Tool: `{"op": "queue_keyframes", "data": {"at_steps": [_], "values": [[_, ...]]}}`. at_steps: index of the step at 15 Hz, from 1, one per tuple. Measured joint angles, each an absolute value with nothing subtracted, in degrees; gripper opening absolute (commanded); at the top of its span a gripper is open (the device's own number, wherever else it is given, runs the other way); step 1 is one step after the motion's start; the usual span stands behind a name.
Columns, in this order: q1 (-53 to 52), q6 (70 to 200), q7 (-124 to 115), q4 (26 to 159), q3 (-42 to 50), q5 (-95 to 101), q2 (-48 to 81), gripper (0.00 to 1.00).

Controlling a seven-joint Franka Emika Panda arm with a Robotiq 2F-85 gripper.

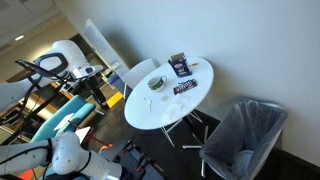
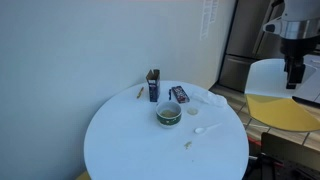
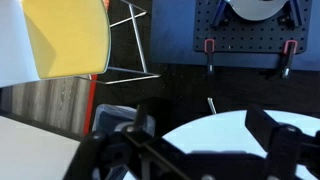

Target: Pick up the spoon, scoop some contents from the cup and put it on the table.

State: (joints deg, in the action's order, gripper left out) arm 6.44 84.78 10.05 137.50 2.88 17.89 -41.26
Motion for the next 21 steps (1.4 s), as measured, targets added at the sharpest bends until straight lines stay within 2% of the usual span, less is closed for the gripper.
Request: {"op": "queue_keyframes", "data": {"at_steps": [15,21], "values": [[6.3,84.8,10.0,137.5,3.0,17.9,-41.3,1.0],[0.3,93.5,18.0,138.9,7.2,17.8,-39.9,1.0]]}}
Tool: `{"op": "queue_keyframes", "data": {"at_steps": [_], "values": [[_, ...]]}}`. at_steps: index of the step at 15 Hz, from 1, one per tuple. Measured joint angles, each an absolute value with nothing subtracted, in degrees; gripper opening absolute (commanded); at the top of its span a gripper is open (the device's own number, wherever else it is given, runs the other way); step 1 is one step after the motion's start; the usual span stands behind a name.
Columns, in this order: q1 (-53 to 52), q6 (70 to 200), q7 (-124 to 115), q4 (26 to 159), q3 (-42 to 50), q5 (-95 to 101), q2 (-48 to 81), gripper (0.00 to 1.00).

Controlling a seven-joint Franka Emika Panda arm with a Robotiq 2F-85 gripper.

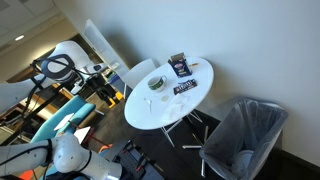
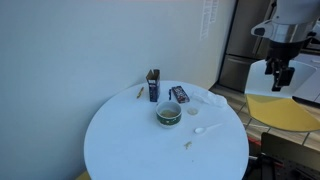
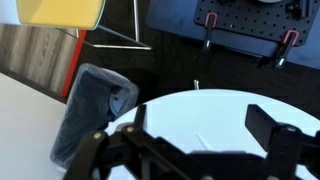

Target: Pick up the spoon, scoop some contents from the cup and put it on the table.

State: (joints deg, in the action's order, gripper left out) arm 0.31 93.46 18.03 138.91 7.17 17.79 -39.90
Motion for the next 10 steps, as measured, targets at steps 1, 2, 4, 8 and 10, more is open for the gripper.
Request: {"op": "queue_keyframes", "data": {"at_steps": [1,2,4,8,10], "values": [[-0.7,95.4,20.4,139.4,8.2,17.8,-39.4,1.0],[-1.5,97.6,23.2,140.0,9.5,17.8,-38.8,1.0],[-2.8,101.5,29.0,141.0,12.0,17.1,-37.5,1.0],[-1.9,102.4,32.6,141.2,13.5,18.4,-35.0,1.0],[-1.6,102.3,32.5,141.2,12.9,18.6,-34.7,1.0]]}}
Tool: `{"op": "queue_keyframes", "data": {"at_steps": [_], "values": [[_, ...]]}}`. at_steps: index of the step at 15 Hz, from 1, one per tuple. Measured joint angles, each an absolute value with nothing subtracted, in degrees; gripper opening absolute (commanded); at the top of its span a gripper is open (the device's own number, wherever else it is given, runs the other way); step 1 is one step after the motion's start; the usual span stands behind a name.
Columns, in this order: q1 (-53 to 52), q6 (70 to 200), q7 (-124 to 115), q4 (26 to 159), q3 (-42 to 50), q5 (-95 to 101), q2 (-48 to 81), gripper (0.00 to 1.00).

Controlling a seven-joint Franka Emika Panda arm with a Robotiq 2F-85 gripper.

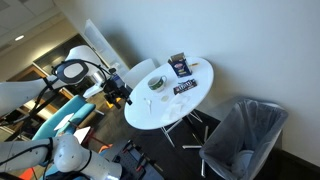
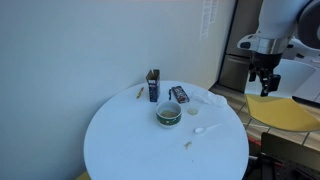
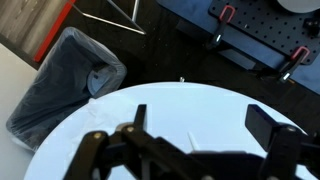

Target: Pick up the spoon, scoop some contents from the cup and put it on the table.

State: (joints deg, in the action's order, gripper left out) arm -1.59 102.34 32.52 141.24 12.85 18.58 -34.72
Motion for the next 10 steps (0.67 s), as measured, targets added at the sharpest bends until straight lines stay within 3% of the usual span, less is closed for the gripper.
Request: {"op": "queue_keyframes", "data": {"at_steps": [10], "values": [[-2.4,123.2,61.1,147.7,24.2,6.0,-30.6,1.0]]}}
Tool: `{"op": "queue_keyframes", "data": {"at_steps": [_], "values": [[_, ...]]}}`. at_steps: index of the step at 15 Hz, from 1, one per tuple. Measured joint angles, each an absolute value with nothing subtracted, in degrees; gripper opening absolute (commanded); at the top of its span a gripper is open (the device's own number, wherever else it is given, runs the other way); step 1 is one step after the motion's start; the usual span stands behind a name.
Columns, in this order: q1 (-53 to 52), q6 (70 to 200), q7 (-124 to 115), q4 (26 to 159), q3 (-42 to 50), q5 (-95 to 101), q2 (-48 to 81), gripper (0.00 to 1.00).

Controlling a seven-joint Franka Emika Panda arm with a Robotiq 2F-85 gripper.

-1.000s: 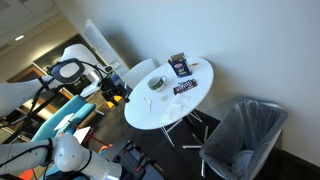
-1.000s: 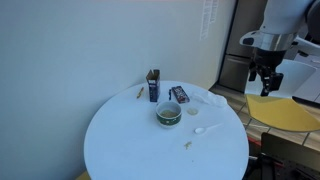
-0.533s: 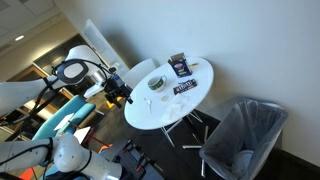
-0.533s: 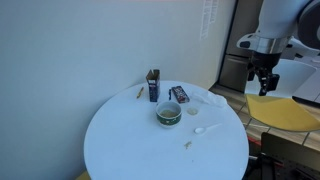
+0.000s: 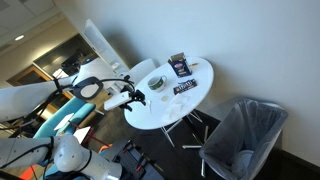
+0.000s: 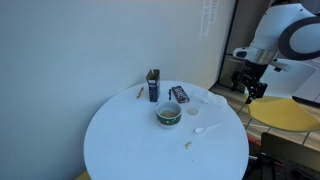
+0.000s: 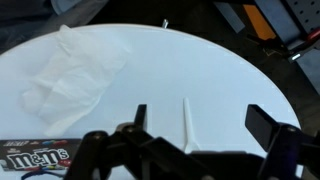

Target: Pick up the spoon, scoop some contents from the cup and put it on the table.

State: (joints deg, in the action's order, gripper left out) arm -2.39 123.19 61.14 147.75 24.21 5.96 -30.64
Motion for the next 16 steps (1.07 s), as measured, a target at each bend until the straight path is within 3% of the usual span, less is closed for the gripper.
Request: {"op": "queue_keyframes", "data": {"at_steps": [8,16], "values": [[-5.3,129.5,93.0,152.8,27.8,-18.2,-24.6,1.0],[-4.2,131.5,94.6,153.3,24.8,-23.1,-22.5,1.0]]}}
